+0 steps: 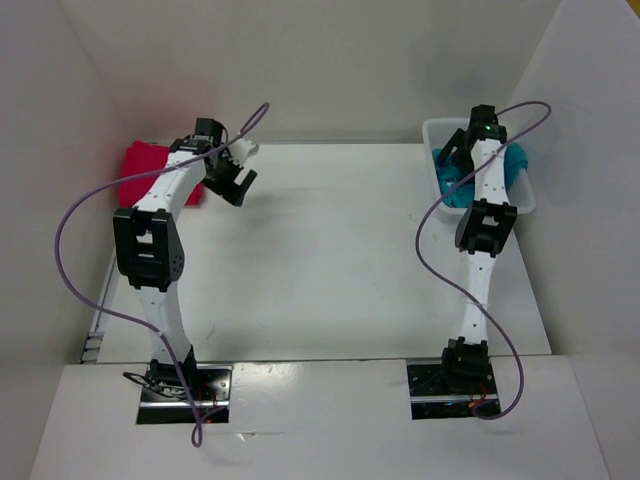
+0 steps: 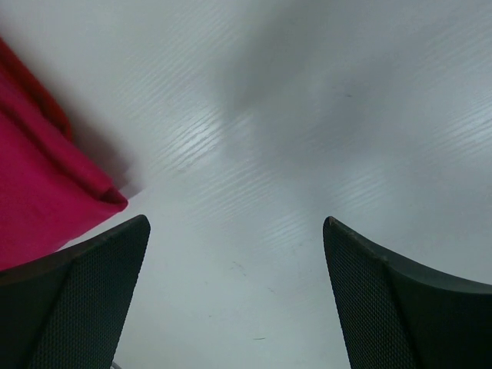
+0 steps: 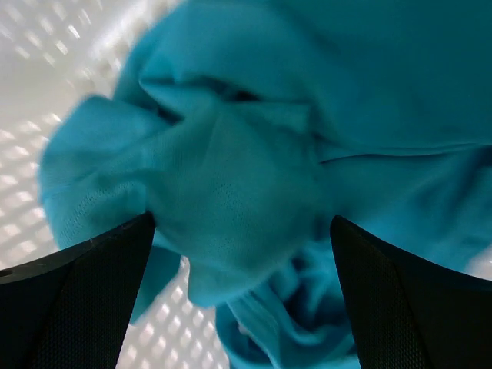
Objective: Fold and stack the t-shirts
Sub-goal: Grab crumpled tshirt from bin with the right arm, then move the tshirt to the center of the board
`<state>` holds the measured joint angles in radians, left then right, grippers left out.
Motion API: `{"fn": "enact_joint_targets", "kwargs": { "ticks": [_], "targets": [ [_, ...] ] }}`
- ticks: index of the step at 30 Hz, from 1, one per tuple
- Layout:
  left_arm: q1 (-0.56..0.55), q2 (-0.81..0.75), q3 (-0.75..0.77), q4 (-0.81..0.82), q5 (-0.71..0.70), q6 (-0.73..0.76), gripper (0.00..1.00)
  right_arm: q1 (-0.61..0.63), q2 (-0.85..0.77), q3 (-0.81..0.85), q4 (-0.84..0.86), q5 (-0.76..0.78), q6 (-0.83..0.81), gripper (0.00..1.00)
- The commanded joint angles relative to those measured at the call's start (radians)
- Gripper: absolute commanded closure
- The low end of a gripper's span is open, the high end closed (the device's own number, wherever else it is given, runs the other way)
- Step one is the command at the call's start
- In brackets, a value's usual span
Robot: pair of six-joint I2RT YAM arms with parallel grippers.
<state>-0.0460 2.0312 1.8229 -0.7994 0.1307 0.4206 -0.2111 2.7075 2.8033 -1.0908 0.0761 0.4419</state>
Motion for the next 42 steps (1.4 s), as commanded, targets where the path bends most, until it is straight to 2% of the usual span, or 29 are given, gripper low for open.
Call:
{"fn": "enact_joint_targets", "kwargs": {
  "ticks": [1, 3, 5, 6, 7, 10, 13, 19, 23, 24, 27, 29, 32, 35, 38, 41, 42],
  "targets": [
    [-0.047, -0.023, 0.007, 0.002, -0.078, 0.023, 0.00, 0.035, 0.058, 0.071, -0.050, -0.021, 0.015, 0.00],
    [-0.058, -0.023, 0.007, -0.007, -0.089, 0.033, 0.00, 0.035, 0.078, 0.103, -0.060, -0.009, 0.024, 0.04],
    [-0.058, -0.023, 0.007, -0.007, -0.109, 0.033, 0.00, 0.035, 0.089, 0.156, -0.070, -0.009, 0.024, 0.65],
    [-0.058, -0.032, 0.007, -0.007, -0.129, 0.033, 0.00, 0.035, 0.089, 0.183, -0.080, 0.007, 0.035, 0.91],
    [-0.058, -0.032, -0.002, -0.007, -0.129, 0.033, 0.00, 0.035, 0.098, 0.244, -0.099, 0.028, 0.046, 1.00],
    [-0.058, -0.055, -0.013, -0.007, -0.143, 0.033, 0.00, 0.026, 0.060, 0.330, -0.119, 0.109, 0.055, 1.00],
    [-0.058, -0.078, -0.024, -0.007, -0.163, 0.043, 0.00, 0.026, -0.075, 0.331, -0.106, 0.175, 0.064, 1.00],
    [-0.058, -0.144, -0.043, 0.002, -0.186, 0.043, 0.00, 0.065, -0.291, 0.331, -0.075, 0.056, 0.044, 1.00],
    [-0.040, -0.215, -0.034, 0.011, -0.106, 0.004, 0.00, 0.199, -0.501, 0.331, -0.066, 0.011, -0.008, 1.00],
    [-0.011, -0.230, -0.025, 0.011, -0.082, -0.009, 0.00, 0.267, -0.541, 0.294, -0.054, 0.011, -0.017, 1.00],
    [0.058, -0.293, -0.005, 0.020, -0.005, -0.057, 0.00, 0.402, -0.678, 0.150, 0.012, -0.117, -0.071, 1.00],
    [0.080, -0.353, -0.028, 0.029, 0.030, -0.057, 0.00, 0.456, -0.731, 0.025, 0.012, -0.154, -0.094, 1.00],
    [0.104, -0.420, -0.088, 0.049, 0.043, -0.068, 0.00, 0.579, -0.768, -0.128, -0.009, -0.093, -0.124, 0.99],
    [0.113, -0.469, -0.122, 0.060, 0.052, -0.077, 0.00, 0.693, -0.778, -0.189, -0.041, 0.034, -0.124, 0.89],
    [0.113, -0.483, -0.148, 0.060, 0.031, -0.077, 0.00, 0.702, -0.737, -0.212, -0.078, 0.048, -0.053, 0.83],
    [0.113, -0.483, -0.157, 0.060, 0.021, -0.077, 0.00, 0.693, -0.609, -0.145, -0.100, 0.036, -0.023, 0.83],
    [0.113, -0.474, -0.157, 0.060, 0.021, -0.068, 0.00, 0.693, -0.516, -0.110, -0.121, 0.036, -0.013, 0.83]
  ]
}}
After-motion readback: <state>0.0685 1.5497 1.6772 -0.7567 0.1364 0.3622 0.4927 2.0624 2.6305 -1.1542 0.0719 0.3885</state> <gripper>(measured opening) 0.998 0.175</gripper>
